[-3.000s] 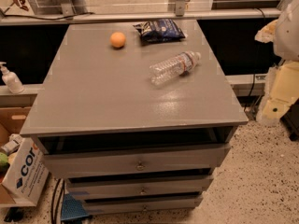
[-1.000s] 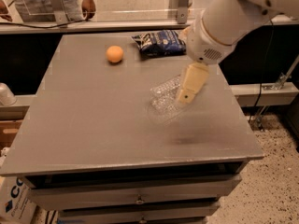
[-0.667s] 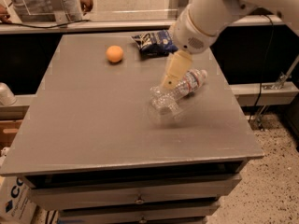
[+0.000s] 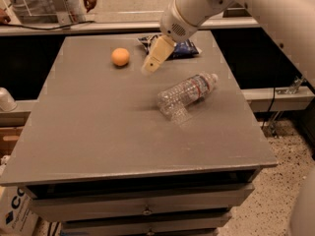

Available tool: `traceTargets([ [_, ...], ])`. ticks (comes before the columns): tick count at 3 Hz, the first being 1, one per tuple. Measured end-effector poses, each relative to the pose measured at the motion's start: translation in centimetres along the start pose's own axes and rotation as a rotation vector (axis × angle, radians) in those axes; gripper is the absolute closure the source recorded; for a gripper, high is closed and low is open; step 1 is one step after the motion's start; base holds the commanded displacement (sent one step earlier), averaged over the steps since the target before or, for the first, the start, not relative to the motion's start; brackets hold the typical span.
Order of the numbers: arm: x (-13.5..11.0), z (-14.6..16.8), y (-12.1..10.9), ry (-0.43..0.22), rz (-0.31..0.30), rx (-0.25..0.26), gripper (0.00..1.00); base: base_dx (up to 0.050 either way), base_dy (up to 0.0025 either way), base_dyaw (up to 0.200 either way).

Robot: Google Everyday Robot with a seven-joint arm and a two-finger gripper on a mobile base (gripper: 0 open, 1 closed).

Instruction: Pick orange

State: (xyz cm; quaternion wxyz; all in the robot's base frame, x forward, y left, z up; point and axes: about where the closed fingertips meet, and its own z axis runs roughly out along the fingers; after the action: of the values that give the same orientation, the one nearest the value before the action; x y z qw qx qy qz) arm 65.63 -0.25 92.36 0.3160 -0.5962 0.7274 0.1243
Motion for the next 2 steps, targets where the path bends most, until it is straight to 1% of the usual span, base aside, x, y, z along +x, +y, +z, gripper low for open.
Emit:
traceTargets([
  [1, -2.3, 3.6, -1.9, -0.082, 0.014, -0.008, 0.00, 0.000, 0.00000, 0.000],
  [2, -3.9, 6.4, -3.1, -0.157, 0.003, 0.001, 0.00, 0.000, 0.00000, 0.000],
])
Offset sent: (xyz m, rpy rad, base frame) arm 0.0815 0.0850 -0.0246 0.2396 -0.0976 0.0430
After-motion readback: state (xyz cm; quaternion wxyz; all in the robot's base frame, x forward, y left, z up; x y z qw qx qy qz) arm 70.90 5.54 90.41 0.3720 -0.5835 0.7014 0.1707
